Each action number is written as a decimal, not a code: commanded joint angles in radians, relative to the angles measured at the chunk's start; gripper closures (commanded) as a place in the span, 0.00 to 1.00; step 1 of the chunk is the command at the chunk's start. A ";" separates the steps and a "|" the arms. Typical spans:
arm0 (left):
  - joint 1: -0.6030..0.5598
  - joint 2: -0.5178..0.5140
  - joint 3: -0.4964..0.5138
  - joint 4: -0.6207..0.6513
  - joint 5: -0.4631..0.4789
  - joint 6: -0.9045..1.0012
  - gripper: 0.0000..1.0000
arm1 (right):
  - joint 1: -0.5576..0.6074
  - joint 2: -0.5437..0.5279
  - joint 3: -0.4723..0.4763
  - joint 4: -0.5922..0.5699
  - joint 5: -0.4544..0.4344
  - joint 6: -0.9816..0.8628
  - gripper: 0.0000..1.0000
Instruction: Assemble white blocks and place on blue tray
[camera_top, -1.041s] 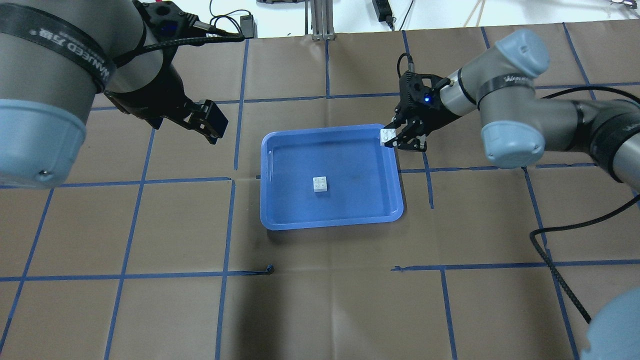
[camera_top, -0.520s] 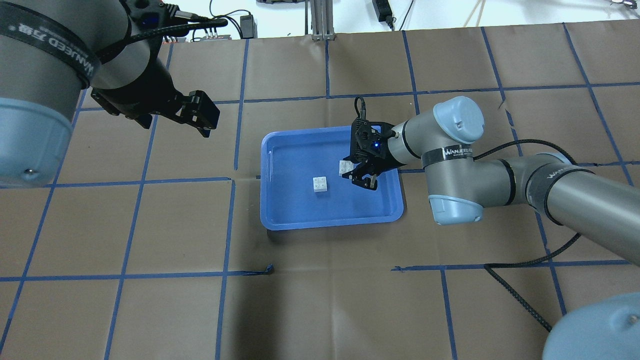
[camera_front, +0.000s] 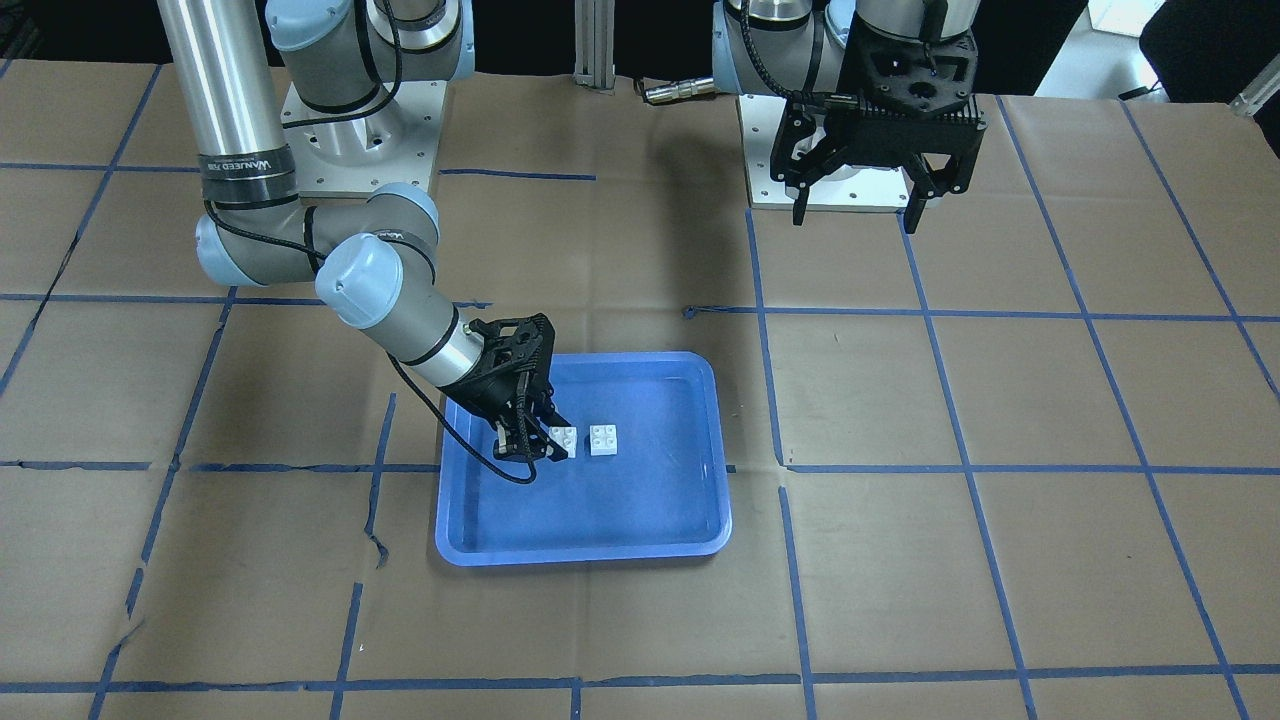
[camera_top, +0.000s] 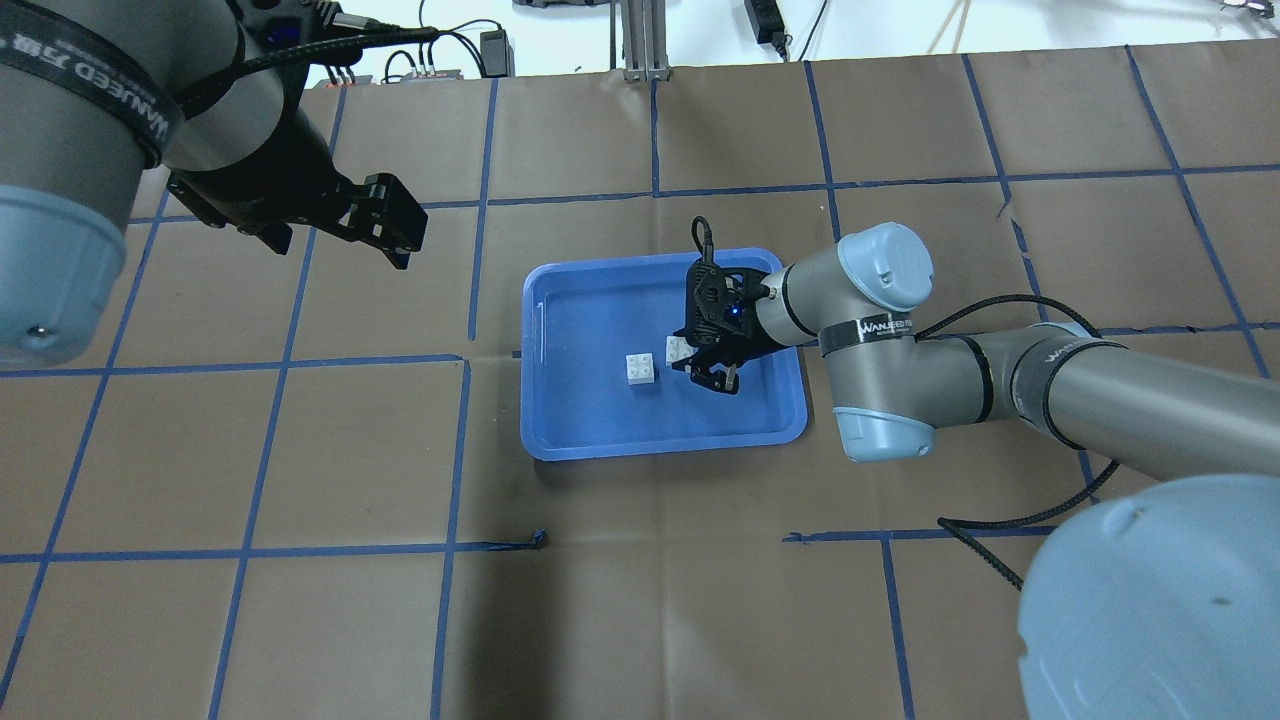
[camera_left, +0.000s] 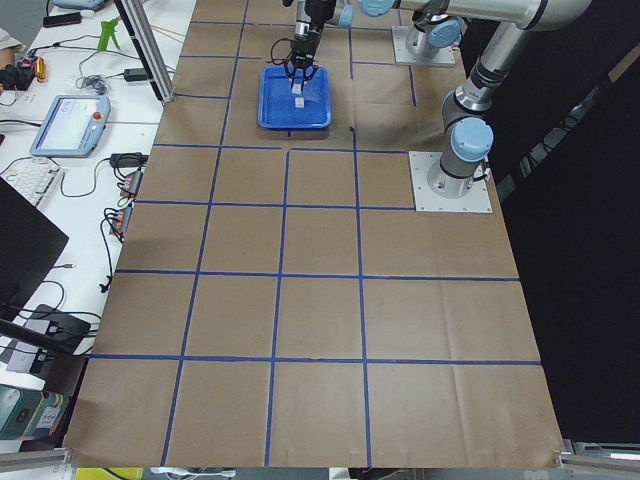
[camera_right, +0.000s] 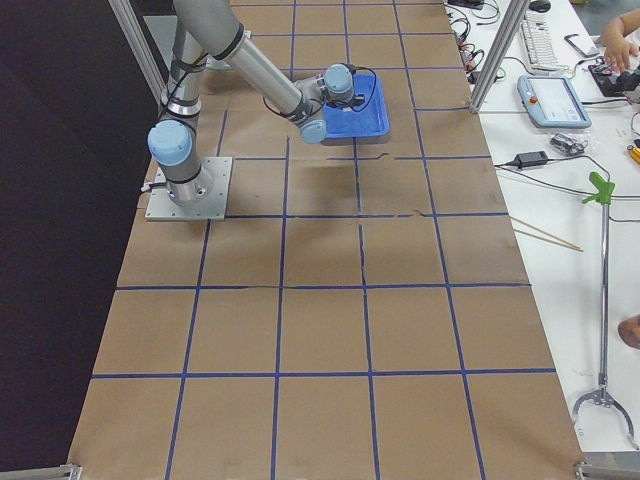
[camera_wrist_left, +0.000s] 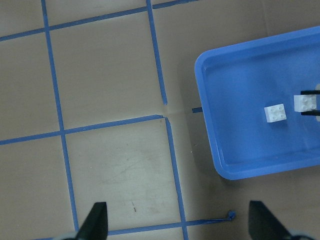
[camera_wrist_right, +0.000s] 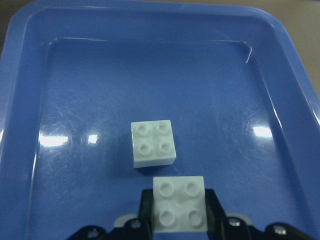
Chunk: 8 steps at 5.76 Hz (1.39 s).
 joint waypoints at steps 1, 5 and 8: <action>0.015 -0.005 0.076 -0.135 -0.012 -0.051 0.00 | 0.006 0.013 -0.001 -0.001 0.002 0.000 0.68; 0.110 0.005 0.073 -0.139 -0.080 -0.038 0.00 | 0.026 0.026 -0.001 -0.003 0.002 0.003 0.68; 0.113 0.005 0.059 -0.139 -0.083 -0.039 0.00 | 0.026 0.026 -0.004 -0.003 0.002 0.010 0.68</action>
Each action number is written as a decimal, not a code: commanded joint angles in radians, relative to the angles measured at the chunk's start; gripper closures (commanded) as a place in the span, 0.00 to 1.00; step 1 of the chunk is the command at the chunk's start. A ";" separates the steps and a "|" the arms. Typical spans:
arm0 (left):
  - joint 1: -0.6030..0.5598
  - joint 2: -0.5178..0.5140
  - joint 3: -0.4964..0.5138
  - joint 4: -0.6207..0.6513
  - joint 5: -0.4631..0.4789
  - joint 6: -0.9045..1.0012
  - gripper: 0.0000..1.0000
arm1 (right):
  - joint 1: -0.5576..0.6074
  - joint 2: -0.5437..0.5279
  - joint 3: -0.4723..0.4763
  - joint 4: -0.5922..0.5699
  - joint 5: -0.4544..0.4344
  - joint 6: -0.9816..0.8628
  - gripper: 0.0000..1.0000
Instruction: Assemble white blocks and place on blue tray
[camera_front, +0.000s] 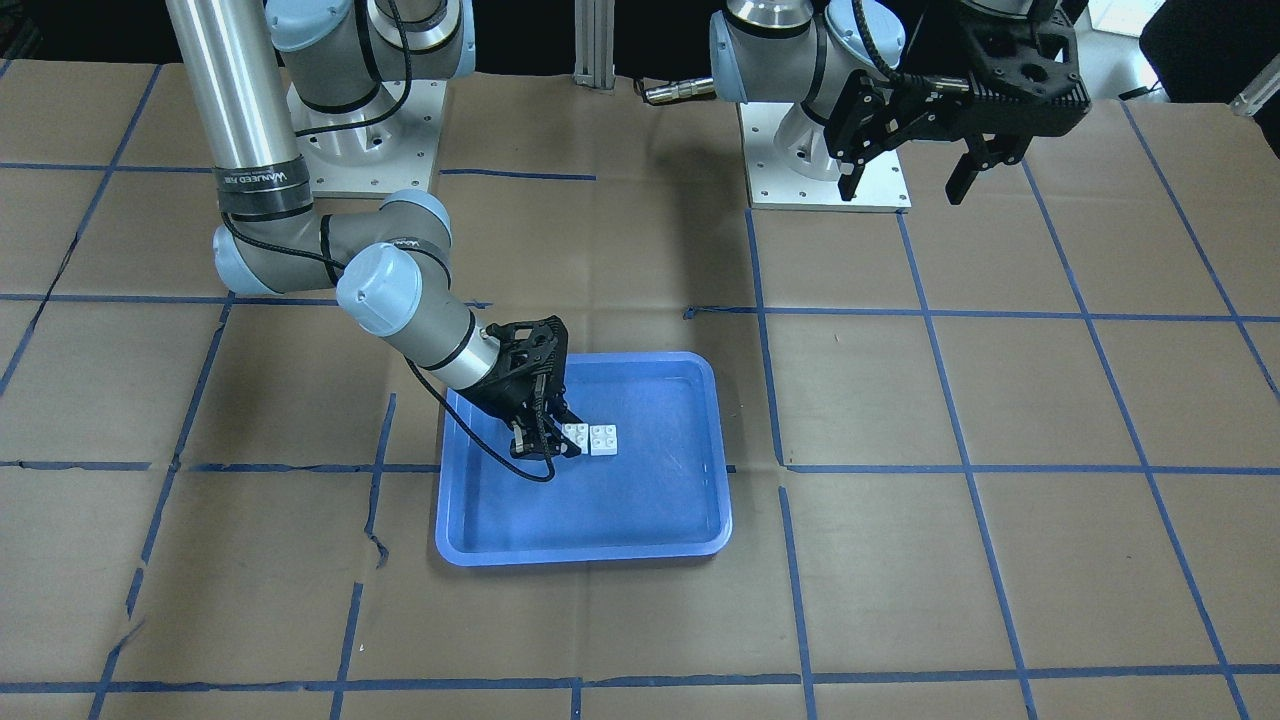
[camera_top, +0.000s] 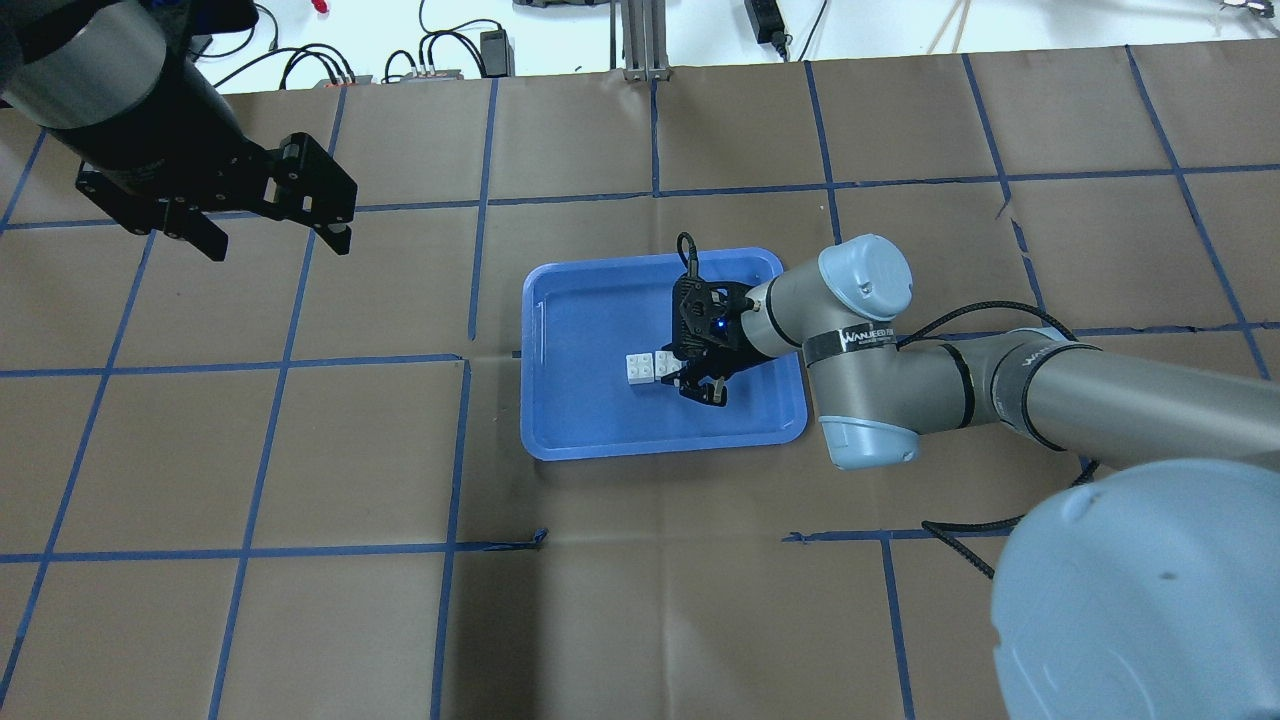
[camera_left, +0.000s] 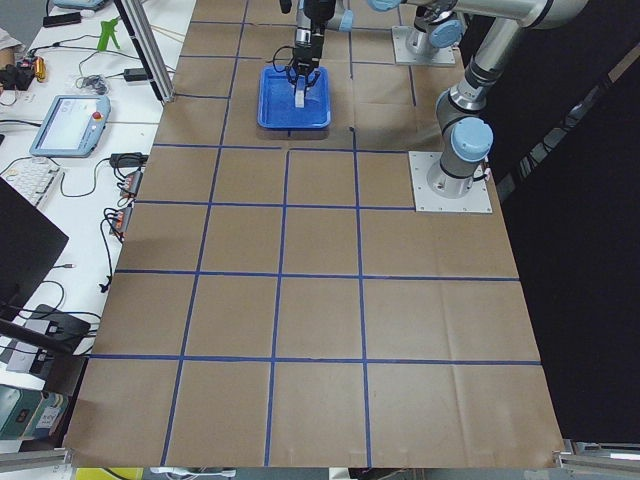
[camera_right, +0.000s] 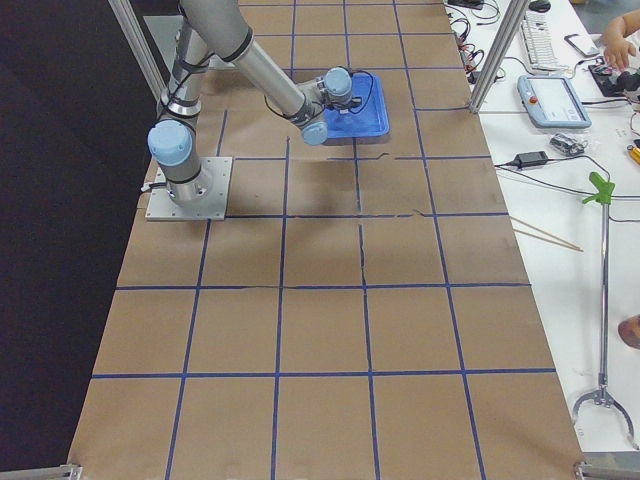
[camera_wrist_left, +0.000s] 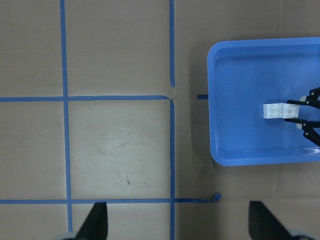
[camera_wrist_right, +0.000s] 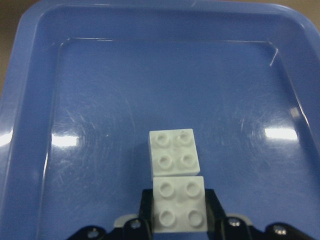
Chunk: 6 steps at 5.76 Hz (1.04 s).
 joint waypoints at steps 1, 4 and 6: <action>0.003 0.000 -0.006 0.005 0.002 -0.001 0.00 | 0.002 -0.001 -0.001 0.001 0.000 0.004 0.68; 0.006 0.000 -0.007 0.010 0.002 -0.001 0.00 | 0.015 0.001 -0.003 -0.001 0.002 0.006 0.68; 0.006 0.000 -0.007 0.010 0.002 -0.001 0.00 | 0.015 0.001 -0.003 0.001 0.002 0.006 0.68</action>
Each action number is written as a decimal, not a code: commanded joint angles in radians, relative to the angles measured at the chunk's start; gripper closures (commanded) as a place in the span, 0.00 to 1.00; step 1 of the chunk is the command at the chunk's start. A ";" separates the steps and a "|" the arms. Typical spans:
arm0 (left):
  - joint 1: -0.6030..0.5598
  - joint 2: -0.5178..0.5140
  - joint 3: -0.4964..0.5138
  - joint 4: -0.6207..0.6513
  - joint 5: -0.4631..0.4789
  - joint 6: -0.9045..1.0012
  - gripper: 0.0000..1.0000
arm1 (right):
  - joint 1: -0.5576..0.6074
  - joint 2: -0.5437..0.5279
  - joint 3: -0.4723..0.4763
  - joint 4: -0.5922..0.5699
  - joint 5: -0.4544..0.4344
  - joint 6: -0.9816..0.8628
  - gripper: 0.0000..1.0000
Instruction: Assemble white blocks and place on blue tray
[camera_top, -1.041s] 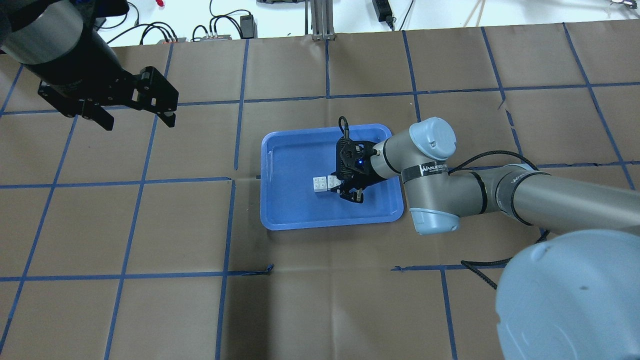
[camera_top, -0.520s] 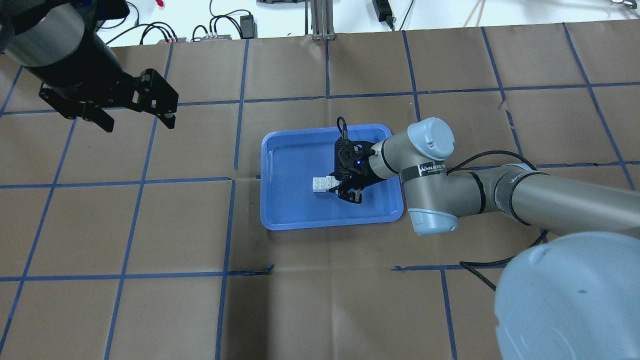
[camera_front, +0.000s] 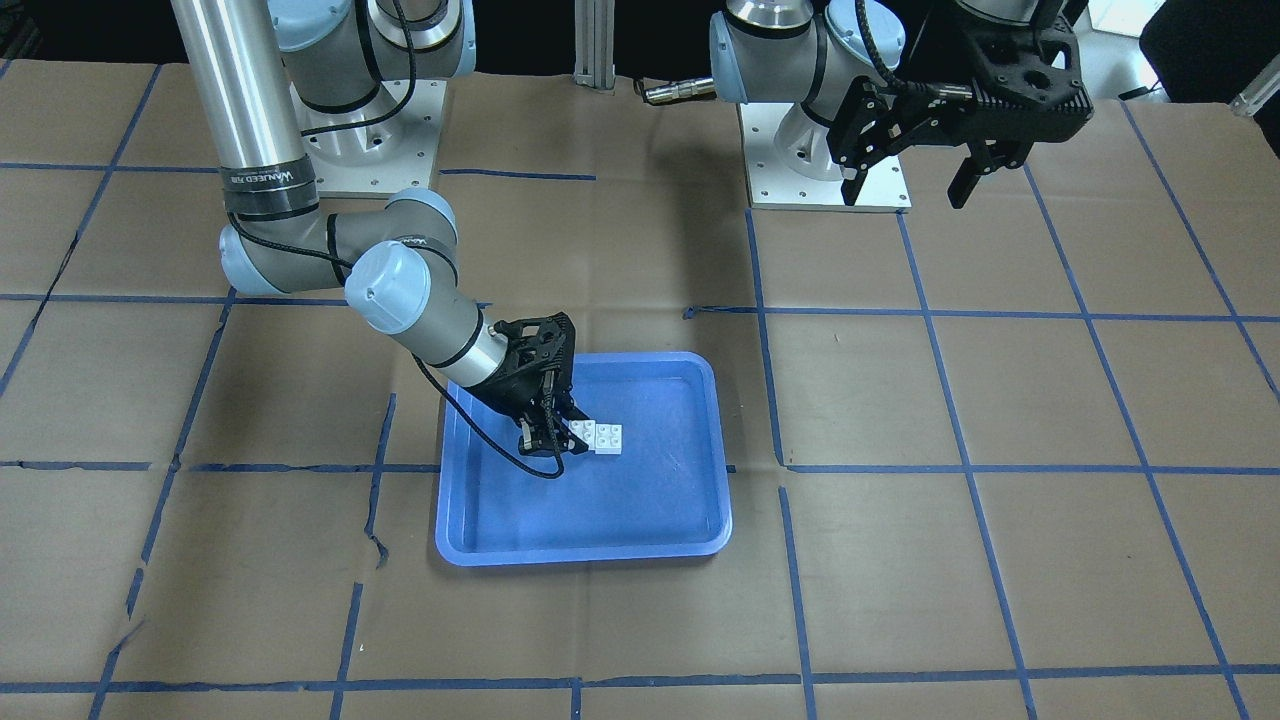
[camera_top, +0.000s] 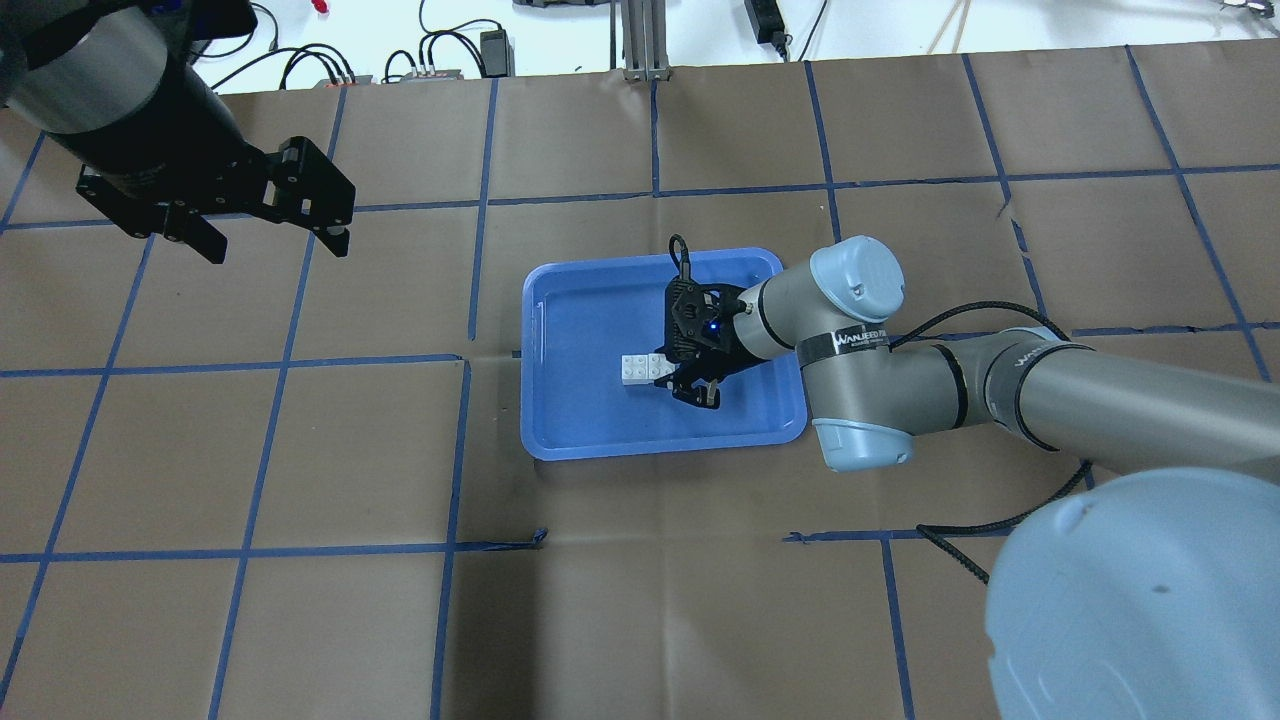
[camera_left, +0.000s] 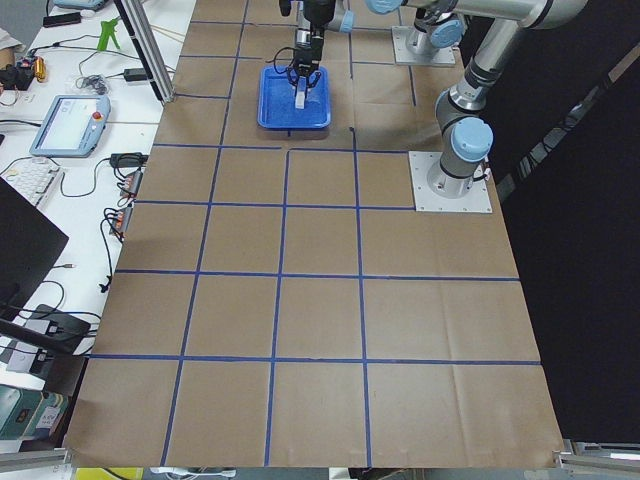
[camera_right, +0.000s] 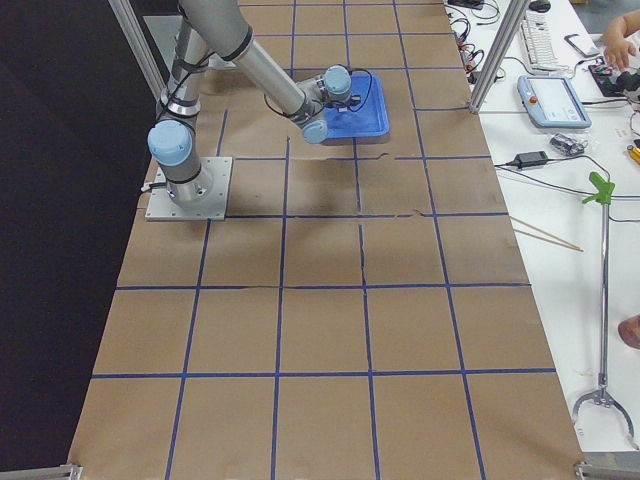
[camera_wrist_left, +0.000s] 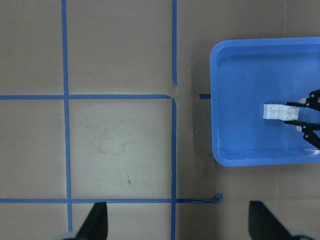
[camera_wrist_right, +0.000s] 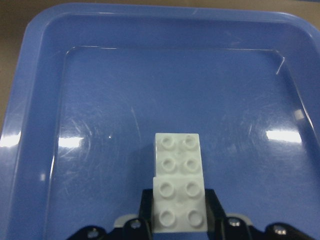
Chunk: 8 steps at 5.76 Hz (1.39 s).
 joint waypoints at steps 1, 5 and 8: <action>-0.001 0.000 0.000 0.000 0.000 0.000 0.00 | 0.000 0.002 0.000 0.000 0.000 0.000 0.68; 0.000 0.000 0.000 0.000 0.002 0.000 0.00 | 0.000 0.014 -0.003 0.002 0.000 0.000 0.68; 0.000 0.000 0.000 0.000 0.002 0.000 0.00 | 0.000 0.014 -0.003 0.002 0.000 0.002 0.50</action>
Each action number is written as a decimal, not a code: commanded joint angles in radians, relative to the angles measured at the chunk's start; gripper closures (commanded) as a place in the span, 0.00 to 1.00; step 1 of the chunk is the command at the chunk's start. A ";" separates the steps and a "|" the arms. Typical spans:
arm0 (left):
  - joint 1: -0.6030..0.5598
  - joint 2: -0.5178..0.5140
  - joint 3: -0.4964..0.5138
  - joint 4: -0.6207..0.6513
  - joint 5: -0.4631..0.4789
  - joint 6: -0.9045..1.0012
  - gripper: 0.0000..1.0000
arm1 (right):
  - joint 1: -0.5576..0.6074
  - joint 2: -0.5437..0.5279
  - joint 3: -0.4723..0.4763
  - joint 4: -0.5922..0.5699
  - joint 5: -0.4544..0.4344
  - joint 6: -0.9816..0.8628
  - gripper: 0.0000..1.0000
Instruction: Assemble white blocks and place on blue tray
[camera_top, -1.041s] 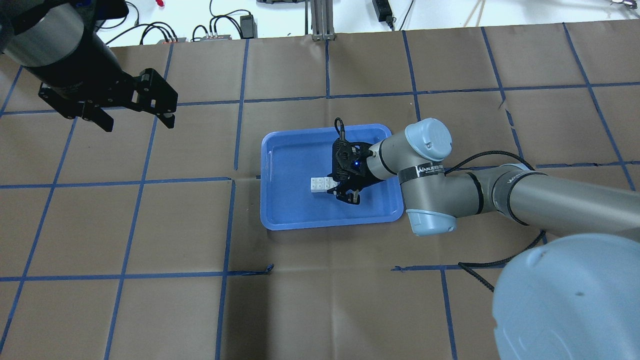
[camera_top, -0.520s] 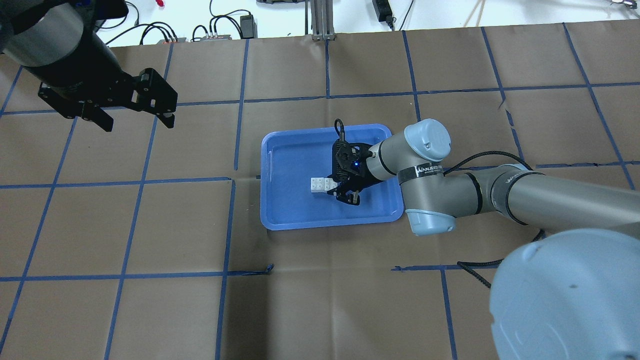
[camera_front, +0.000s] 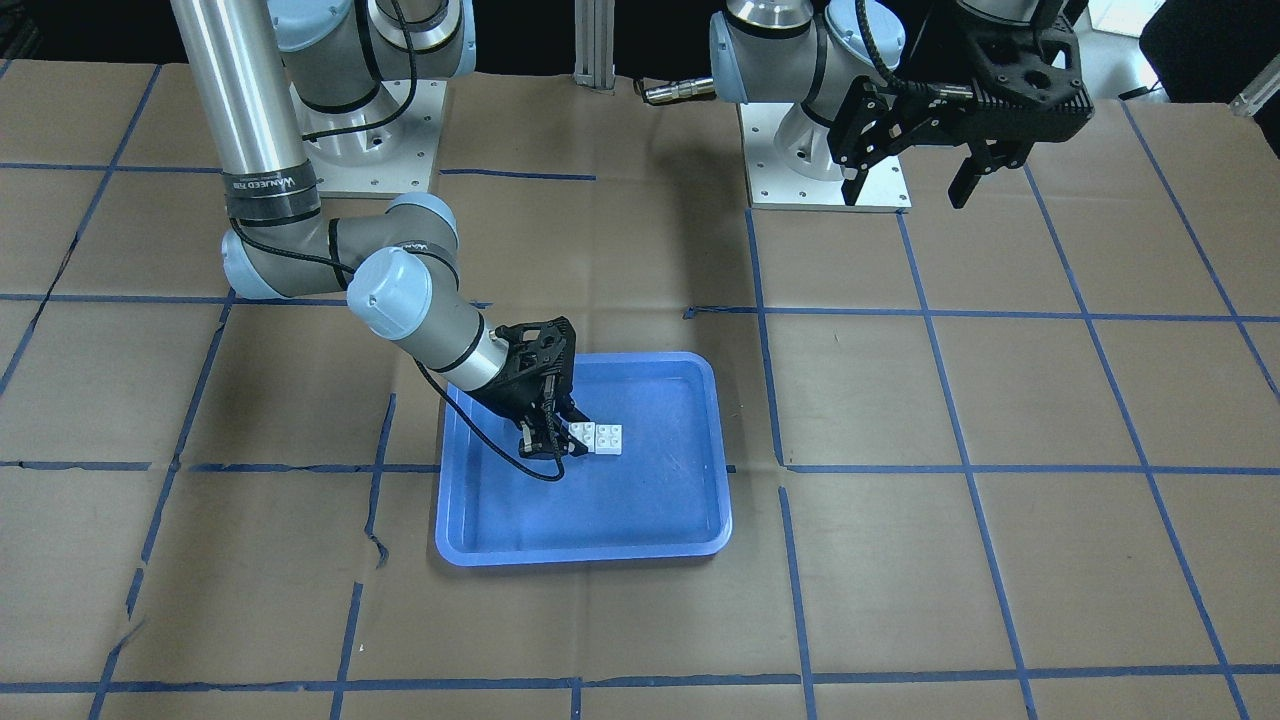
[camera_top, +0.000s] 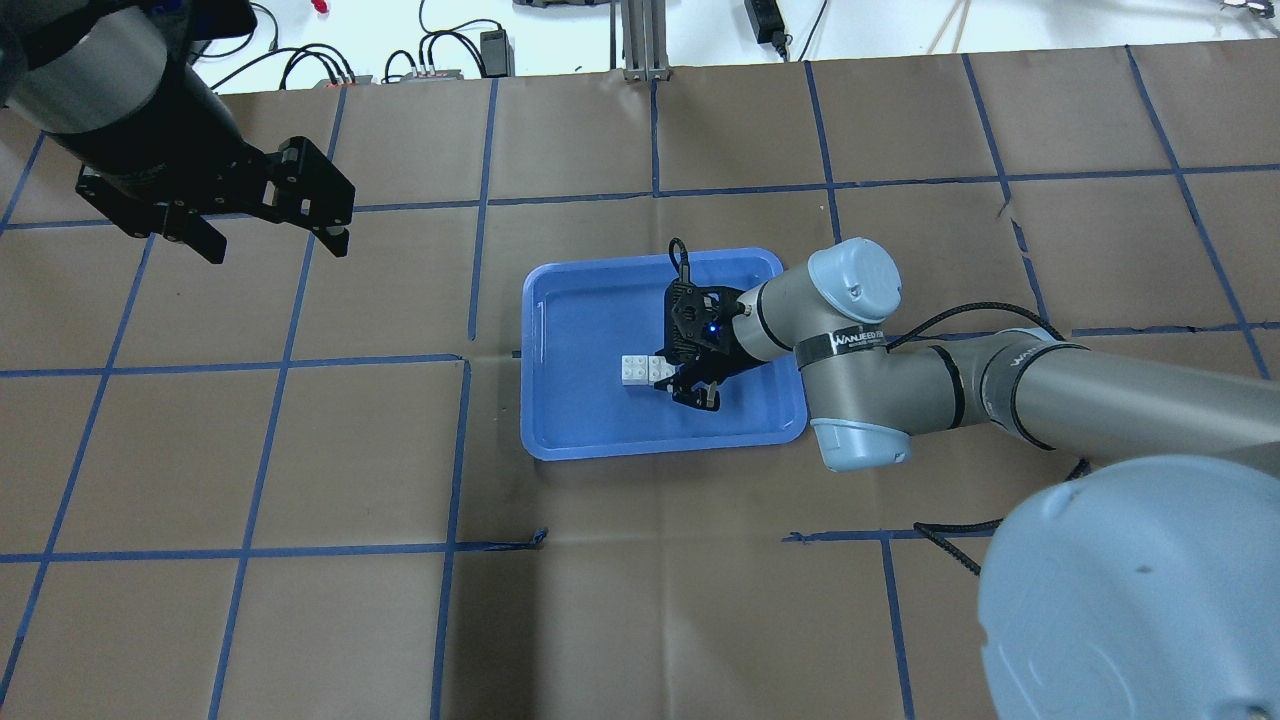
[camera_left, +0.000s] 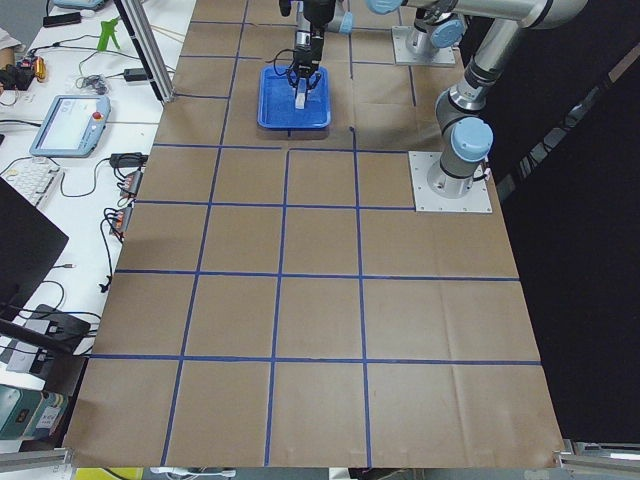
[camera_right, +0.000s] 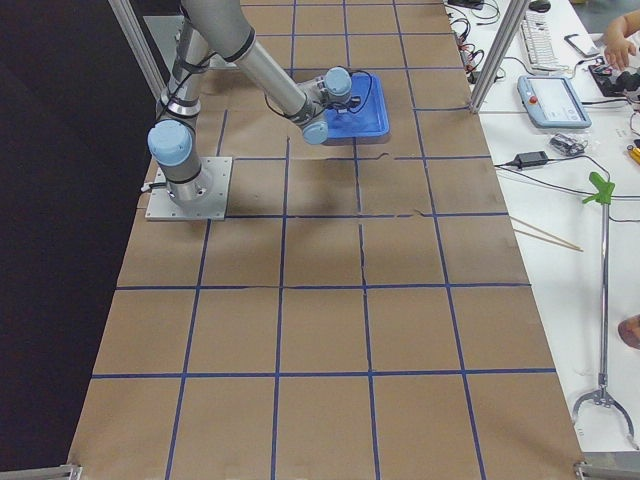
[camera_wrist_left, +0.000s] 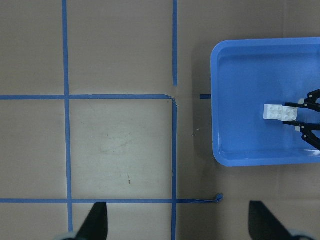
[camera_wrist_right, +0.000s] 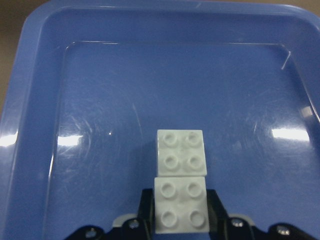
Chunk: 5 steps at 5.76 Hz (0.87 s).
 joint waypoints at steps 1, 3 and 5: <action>0.000 0.000 0.000 0.000 0.000 0.000 0.00 | 0.000 0.000 0.000 0.000 0.000 0.001 0.51; 0.000 0.000 0.000 0.000 0.000 0.000 0.00 | 0.000 0.000 -0.002 -0.002 0.003 0.001 0.51; 0.002 0.000 0.000 0.002 0.000 0.000 0.00 | -0.002 -0.002 -0.002 0.000 -0.003 0.012 0.01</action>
